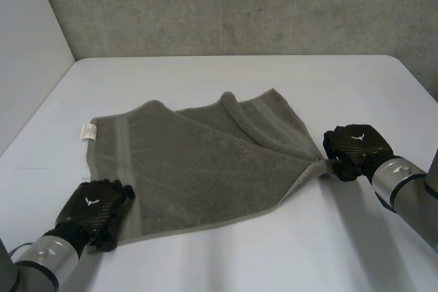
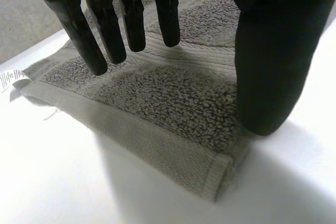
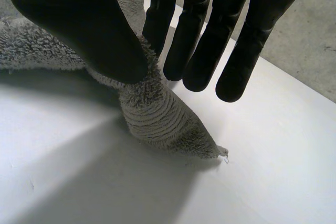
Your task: Fold the towel.
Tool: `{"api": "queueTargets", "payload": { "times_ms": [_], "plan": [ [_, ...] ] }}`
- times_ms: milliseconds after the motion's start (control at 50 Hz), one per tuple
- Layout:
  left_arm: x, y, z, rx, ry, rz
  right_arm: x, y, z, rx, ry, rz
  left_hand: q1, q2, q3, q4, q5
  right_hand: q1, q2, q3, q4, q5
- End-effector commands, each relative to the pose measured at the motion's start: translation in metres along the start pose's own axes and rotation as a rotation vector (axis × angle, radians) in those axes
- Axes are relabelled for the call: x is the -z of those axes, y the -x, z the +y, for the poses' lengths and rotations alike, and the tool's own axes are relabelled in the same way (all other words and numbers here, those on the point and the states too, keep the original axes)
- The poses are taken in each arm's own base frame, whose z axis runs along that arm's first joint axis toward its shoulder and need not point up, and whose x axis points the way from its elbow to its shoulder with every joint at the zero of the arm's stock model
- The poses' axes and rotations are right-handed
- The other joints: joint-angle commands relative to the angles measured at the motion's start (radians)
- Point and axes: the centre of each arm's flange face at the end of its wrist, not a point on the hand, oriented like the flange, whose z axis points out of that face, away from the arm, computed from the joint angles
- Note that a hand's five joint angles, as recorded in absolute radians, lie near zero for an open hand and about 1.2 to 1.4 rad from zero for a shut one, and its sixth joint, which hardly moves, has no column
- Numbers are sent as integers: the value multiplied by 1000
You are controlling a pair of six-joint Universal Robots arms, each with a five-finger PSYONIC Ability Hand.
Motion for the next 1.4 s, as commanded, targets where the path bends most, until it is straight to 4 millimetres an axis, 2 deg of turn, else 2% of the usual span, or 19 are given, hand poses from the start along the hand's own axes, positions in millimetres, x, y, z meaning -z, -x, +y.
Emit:
{"api": "queueTargets", "payload": {
  "times_ms": [20, 440, 520, 620, 760, 880, 960, 1000, 1020, 1040, 1060, 1080, 1100, 1120, 1140, 1160, 1200, 1300, 1400],
  "plan": [
    [-4, 1, 2, -4, -5, -1, 0, 1, 0, 5, 1, -2, 71, 74, 73, 74, 72, 432, 221, 208, 200, 236],
    [-26, 13, -11, -35, -83, -36, 0, 2, 3, 1, 12, -7, 209, 212, 211, 212, 210, 432, 221, 208, 200, 236],
    [-31, 15, -14, -39, -91, -35, 0, 2, 3, 2, 10, -6, 288, 291, 290, 291, 289, 432, 221, 208, 200, 236],
    [-36, 16, -15, -41, -96, -34, 0, 2, 3, 2, 10, -6, 625, 628, 627, 628, 626, 432, 221, 208, 200, 236],
    [-31, 15, -18, -44, -107, -38, 1, 1, 2, 3, 9, -4, 959, 962, 962, 962, 960, 432, 221, 208, 200, 236],
    [-10, 16, -40, -76, -202, -75, 1, -1, -2, 6, -4, 3, 960, 963, 962, 963, 961, 432, 221, 208, 200, 236],
    [2, 22, -63, -91, -293, -111, 12, -11, -32, 39, -73, 38, 960, 963, 962, 963, 961, 432, 221, 208, 200, 236],
    [19, 31, -94, -123, -413, -165, 22, -15, -49, 70, -107, 56, 960, 963, 962, 963, 961, 432, 221, 208, 200, 236],
    [19, 31, -94, -123, -414, -165, 32, -19, -67, 102, -135, 71, 960, 963, 962, 963, 961, 432, 221, 208, 200, 236],
    [27, 36, -113, -133, -477, -187, 32, -19, -67, 103, -136, 71, 960, 963, 962, 963, 961, 432, 221, 208, 200, 236],
    [27, 36, -114, -133, -478, -187, 42, -23, -84, 131, -163, 85, 960, 963, 962, 963, 961, 432, 221, 208, 200, 236],
    [36, 41, -133, -131, -528, -202, 53, -28, -105, 157, -205, 106, 960, 963, 962, 963, 961, 432, 221, 208, 200, 236],
    [45, 46, -151, -118, -563, -215, 53, -28, -105, 157, -205, 107, 960, 963, 962, 963, 961, 432, 221, 208, 200, 236],
    [45, 46, -151, -118, -563, -215, 65, -32, -127, 181, -257, 131, 960, 963, 962, 963, 961, 432, 221, 208, 200, 236],
    [54, 52, -170, -96, -587, -230, 78, -37, -148, 200, -302, 153, 960, 963, 962, 963, 961, 432, 221, 208, 200, 236],
    [63, 58, -187, -69, -606, -246, 78, -37, -148, 200, -302, 154, 960, 963, 962, 963, 961, 432, 221, 208, 200, 236],
    [70, 64, -204, -42, -618, -261, 105, -44, -187, 233, -377, 189, 960, 963, 962, 963, 961, 432, 221, 208, 200, 236],
    [86, 77, -239, 15, -620, -291, 128, -48, -218, 278, -407, 205, 960, 963, 962, 963, 961, 432, 221, 208, 200, 236],
    [74, 82, -239, 49, -497, -277, 117, -50, -210, 339, -302, 192, 960, 963, 962, 963, 961, 432, 221, 208, 200, 236]
  ]
}}
